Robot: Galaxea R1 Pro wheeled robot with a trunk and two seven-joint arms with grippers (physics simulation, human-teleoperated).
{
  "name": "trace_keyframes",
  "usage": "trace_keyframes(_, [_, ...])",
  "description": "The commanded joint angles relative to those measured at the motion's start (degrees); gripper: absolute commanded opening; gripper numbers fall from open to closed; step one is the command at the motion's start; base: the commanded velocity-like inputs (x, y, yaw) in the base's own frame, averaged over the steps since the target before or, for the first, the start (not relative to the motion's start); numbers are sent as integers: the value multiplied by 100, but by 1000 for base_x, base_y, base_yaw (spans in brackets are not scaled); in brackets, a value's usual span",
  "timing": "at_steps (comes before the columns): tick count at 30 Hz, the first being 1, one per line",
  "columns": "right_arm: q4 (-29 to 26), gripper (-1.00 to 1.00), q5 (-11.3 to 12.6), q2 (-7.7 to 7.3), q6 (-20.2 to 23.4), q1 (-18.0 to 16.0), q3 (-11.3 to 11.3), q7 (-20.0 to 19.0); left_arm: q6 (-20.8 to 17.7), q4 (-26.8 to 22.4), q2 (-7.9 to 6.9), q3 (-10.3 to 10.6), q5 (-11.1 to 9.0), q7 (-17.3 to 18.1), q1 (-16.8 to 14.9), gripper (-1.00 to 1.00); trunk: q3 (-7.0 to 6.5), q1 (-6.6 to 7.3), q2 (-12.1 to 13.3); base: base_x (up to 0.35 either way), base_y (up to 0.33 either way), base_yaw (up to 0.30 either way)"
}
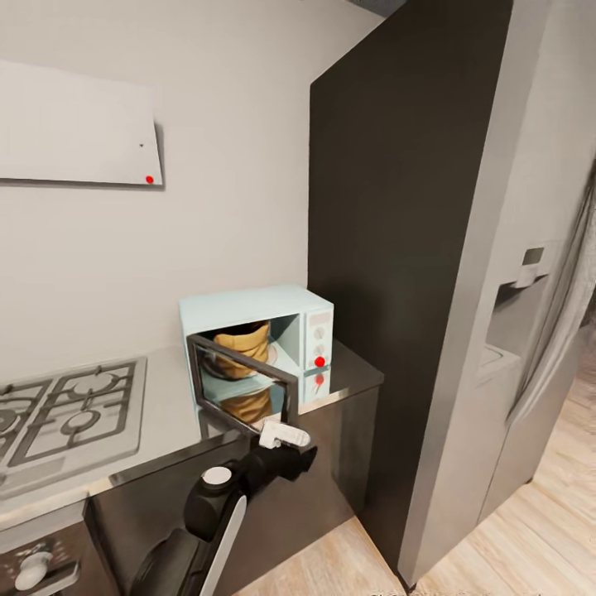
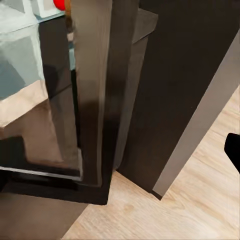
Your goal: In the kitchen, take the popcorn bag from the countertop, put it into the microwave, and heat it until the popcorn is cooked so the cooked popcorn ends up inside the bag.
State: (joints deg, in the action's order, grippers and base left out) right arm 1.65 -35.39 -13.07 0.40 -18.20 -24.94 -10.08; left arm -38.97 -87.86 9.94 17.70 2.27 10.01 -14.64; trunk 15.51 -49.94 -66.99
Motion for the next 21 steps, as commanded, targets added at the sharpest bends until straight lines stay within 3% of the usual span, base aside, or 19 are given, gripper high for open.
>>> trace_keyframes(1, [11, 100, -38, -3, 4, -8, -46, -12, 3, -7, 1, -8, -10, -224, -3, 100, 4, 0, -5, 0, 0, -211])
trace_keyframes(4, [11, 100, -38, -5, 4, -8, -46, -12, 51, -11, -3, -6, -29, -616, -3, 100, -6, 0, -5, 0, 0, -197])
trace_keyframes(10, [11, 100, -39, -12, 4, -8, -46, -14, 69, -8, -8, -20, -25, -855, -3, 100, -10, 0, -5, 0, 0, -39])
trace_keyframes(14, [11, 100, -39, -12, 3, -8, -46, -16, 196, -3, -3, -19, -38, -1396, -3, 100, -10, 0, -5, 2, 0, -1])
trace_keyframes(21, [11, 100, -39, -12, 1, -8, -46, -19, 265, 6, -8, 5, -49, -1483, -3, 100, -10, 0, -5, 246, 0, 0])
